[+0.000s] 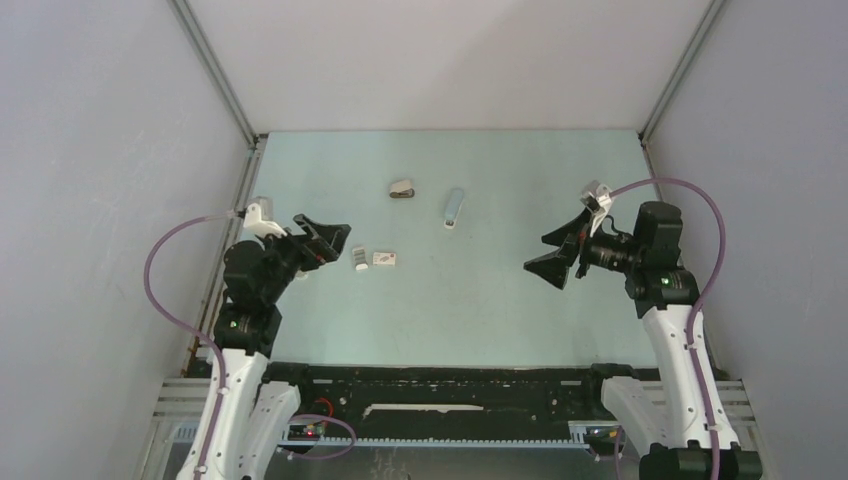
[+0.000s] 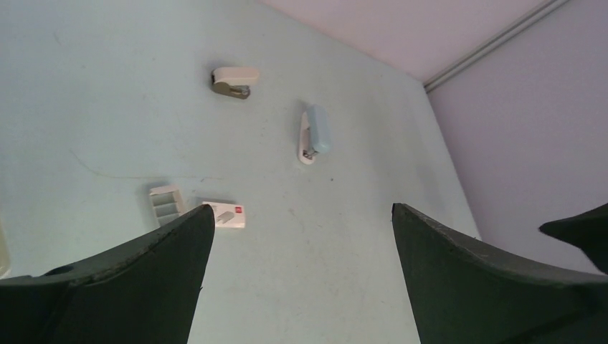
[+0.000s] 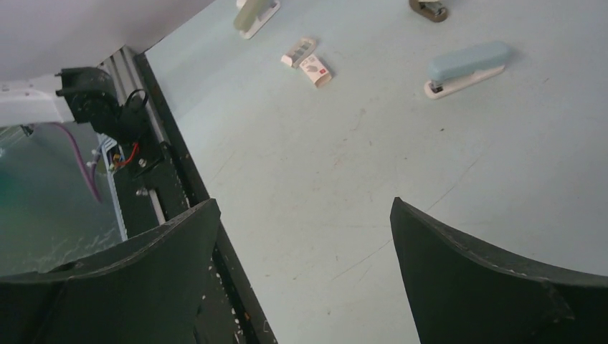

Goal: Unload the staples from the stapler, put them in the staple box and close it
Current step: Pick up the stapler from the center of the board.

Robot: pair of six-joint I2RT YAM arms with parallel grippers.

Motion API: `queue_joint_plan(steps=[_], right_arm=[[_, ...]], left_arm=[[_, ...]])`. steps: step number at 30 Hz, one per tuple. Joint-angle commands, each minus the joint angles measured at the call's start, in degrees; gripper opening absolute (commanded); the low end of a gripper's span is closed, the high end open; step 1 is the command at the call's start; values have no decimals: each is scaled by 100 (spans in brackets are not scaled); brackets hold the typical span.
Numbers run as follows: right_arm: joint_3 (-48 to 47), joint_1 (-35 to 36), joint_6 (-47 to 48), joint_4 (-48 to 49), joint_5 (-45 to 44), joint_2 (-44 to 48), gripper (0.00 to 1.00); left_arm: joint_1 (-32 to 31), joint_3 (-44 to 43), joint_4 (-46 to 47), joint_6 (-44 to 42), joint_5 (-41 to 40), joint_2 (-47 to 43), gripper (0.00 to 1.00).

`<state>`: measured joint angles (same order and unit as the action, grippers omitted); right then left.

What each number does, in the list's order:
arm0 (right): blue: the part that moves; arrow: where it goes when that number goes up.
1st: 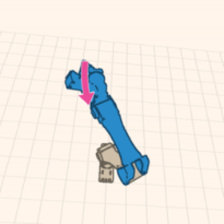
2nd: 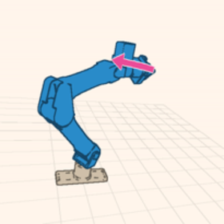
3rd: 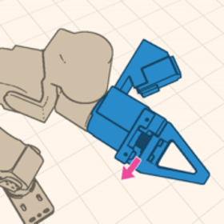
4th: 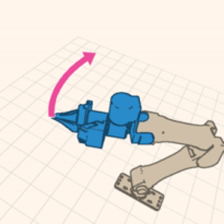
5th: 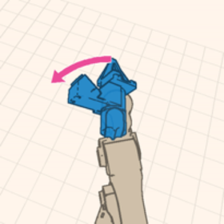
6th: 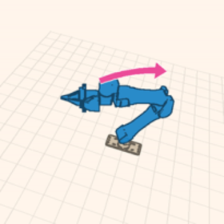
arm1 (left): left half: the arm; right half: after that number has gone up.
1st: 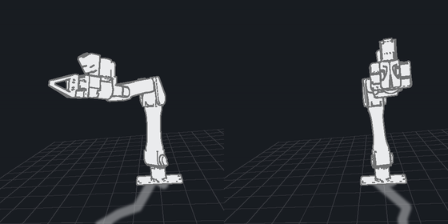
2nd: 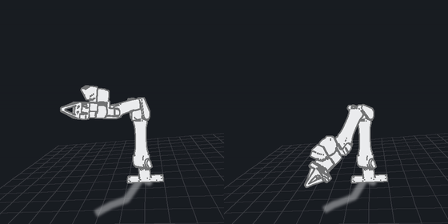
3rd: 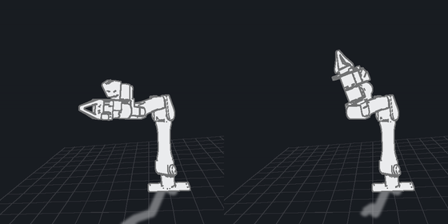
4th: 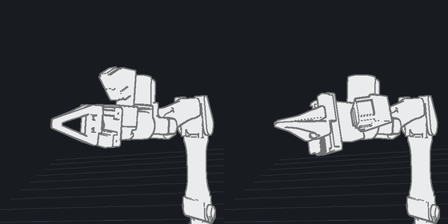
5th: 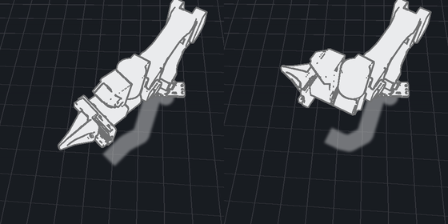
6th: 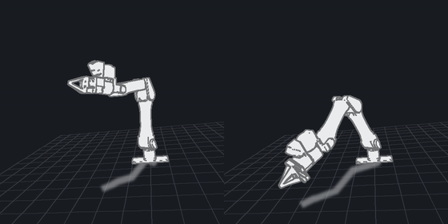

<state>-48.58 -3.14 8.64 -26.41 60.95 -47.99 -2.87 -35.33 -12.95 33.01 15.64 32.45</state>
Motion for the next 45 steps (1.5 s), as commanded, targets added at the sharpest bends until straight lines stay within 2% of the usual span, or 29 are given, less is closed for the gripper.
queue_joint_plan(steps=[1,6,10,17,20,24,27,30,35,45], right_arm=[[-108,79,878,-515,348,-73,100],[-108,126,1093,-742,315,-52,100],[-91,163,1099,-747,269,72,100],[-91,295,1100,-745,142,80,100],[-89,463,1142,-767,101,62,100],[-78,491,1162,-769,-11,57,100],[-56,493,1153,-734,-64,78,100],[-55,493,1155,-737,-78,64,100],[-17,505,1141,-689,-91,20,100],[8,507,1154,-665,-107,-26,100]], left_arm=[[26,223,811,628,459,139,100],[26,185,840,664,278,621,100],[24,223,847,753,207,991,96],[30,308,924,775,-123,1336,95],[25,15,623,414,-405,1533,95],[29,-760,-271,-411,-1025,1793,95],[33,-906,-310,-538,-958,1839,96],[33,-669,20,-236,-664,1829,94],[33,202,1026,479,-369,1459,93],[-103,842,1229,747,-487,1336,93]])
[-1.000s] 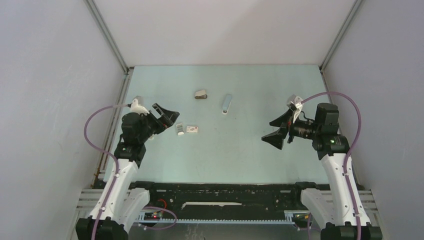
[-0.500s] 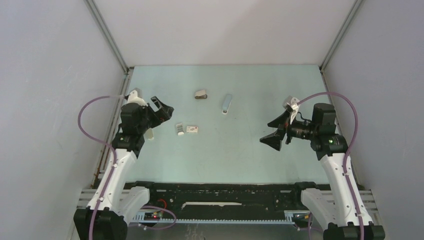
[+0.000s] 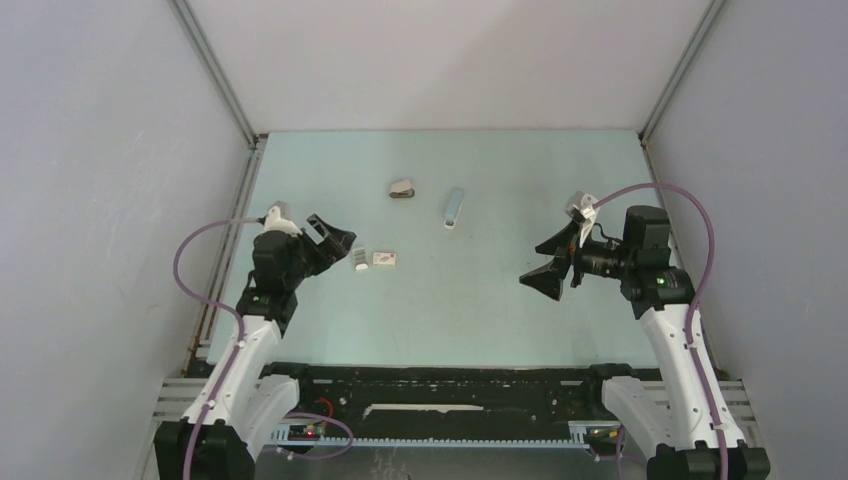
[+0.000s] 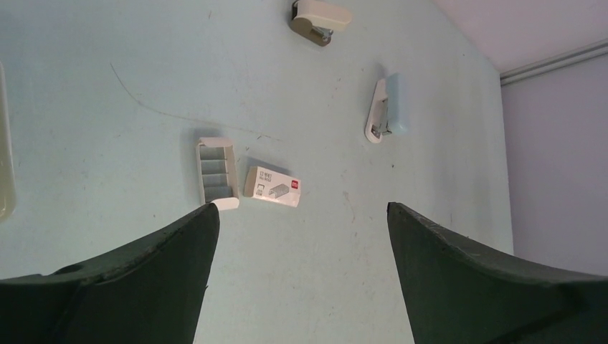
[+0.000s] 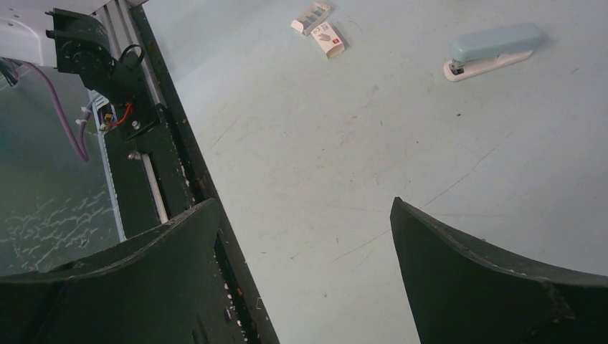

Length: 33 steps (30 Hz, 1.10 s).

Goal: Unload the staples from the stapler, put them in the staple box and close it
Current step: Pick up the stapler from the center of the board.

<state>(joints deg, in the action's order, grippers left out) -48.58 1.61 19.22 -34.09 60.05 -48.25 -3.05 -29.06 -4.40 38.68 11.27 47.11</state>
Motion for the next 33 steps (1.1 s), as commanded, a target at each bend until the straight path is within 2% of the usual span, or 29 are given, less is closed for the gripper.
queue_joint_plan(steps=[1,12,19,26,33], right_arm=[[6,35,98,105,-18,-5,100],[35,36,124,121,-24,-26,100],[34,34,142,109,-44,-43,100],[33,35,158,105,-45,-62,100],[28,35,162,95,-46,-66,100]], left_arm=[[-104,238,379,184,-85,-124,92],[-471,269,291,77,-632,11,90],[-924,212,379,51,-1111,89,90],[-1108,253,416,-145,-1109,126,92],[-1110,403,686,-290,-1114,-287,96]])
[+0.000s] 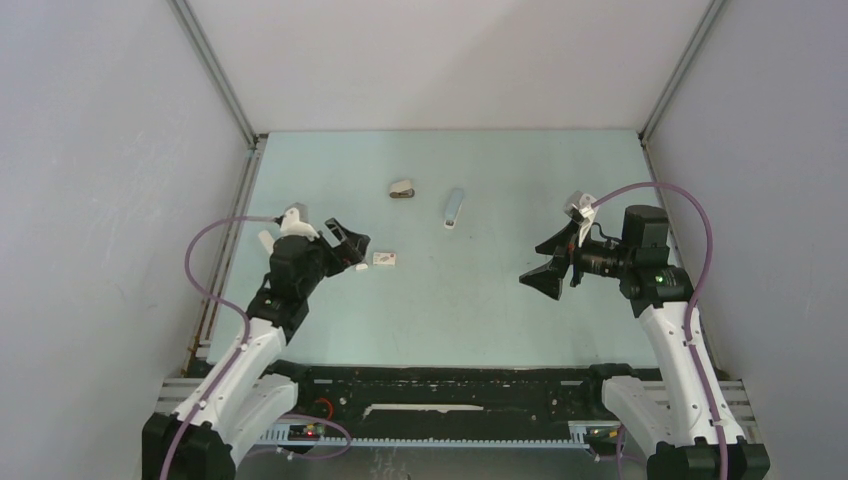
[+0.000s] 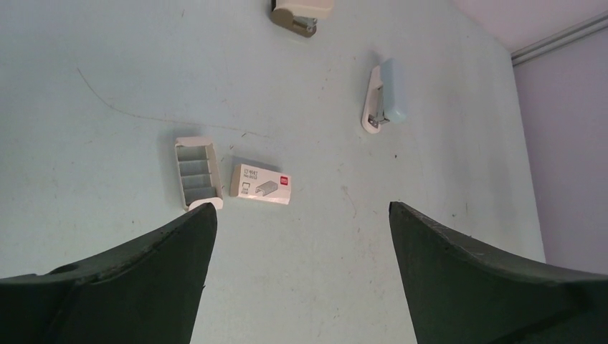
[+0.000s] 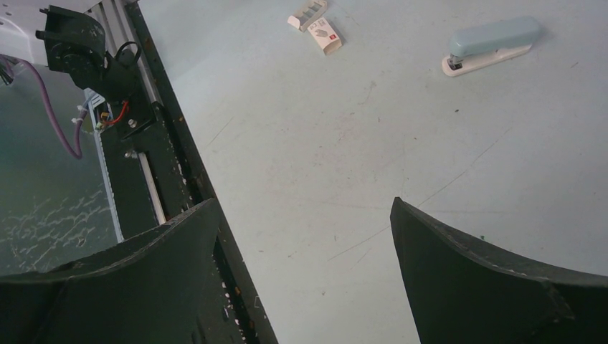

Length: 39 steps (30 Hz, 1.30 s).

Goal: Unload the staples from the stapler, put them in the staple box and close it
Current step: Pick up the stapler from the center of the board.

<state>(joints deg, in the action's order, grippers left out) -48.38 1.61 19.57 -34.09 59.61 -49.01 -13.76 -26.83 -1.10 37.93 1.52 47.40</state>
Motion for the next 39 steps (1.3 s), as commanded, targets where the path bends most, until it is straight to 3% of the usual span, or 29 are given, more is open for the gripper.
queue_joint_plan(steps=[1,19,39], right_arm=[[12,36,140,97,3,8,100],[15,49,147,75,51,15,100],[13,90,105,140,38,140,100]], left_arm=[[-44,193,356,-216,-135,-380,97],[-42,483,359,-118,-197,-750,100],[-83,423,377,-607,120,-643,100]])
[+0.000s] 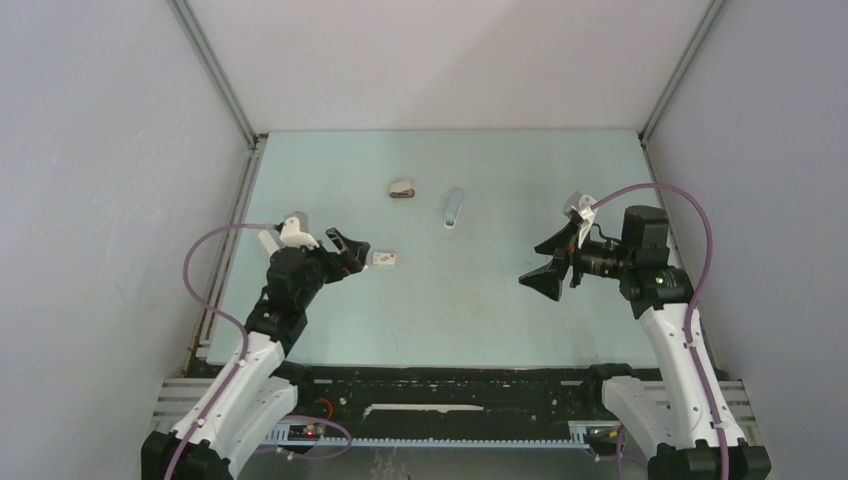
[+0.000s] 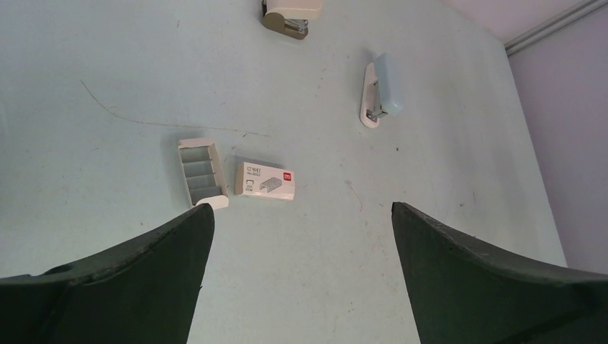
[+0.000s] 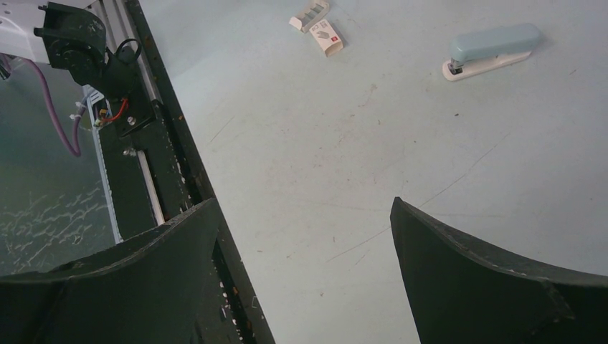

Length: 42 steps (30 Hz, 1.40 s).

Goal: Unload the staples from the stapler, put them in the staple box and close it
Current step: Pick up the stapler from the center of the board.

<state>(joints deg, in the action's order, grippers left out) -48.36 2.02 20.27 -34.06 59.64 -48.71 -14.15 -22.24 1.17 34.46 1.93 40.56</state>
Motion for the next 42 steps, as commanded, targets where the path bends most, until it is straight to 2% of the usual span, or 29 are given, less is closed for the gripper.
queue_joint_plan(steps=[1,12,20,33,35,38,42], right_arm=[[10,51,33,140,38,107,100],[11,153,51,121,5,73,100],[9,212,100,103,-61,141,100],[14,278,94,106,-89,151,100],[11,317,95,106,-101,151,100],[11,402,107,112,-162,145,100],[11,456,112,108,-186,159,100]], left_arm=[[-45,-57,147,-276,49,54,100],[-39,-180,860,-276,2,486,100],[-37,-951,-297,-283,-178,973,99],[53,-1021,-297,-392,-653,974,99],[114,-1044,-346,-543,-881,888,96],[275,-1028,-409,-714,-1695,763,96],[978,-849,-256,-517,-1808,703,96]])
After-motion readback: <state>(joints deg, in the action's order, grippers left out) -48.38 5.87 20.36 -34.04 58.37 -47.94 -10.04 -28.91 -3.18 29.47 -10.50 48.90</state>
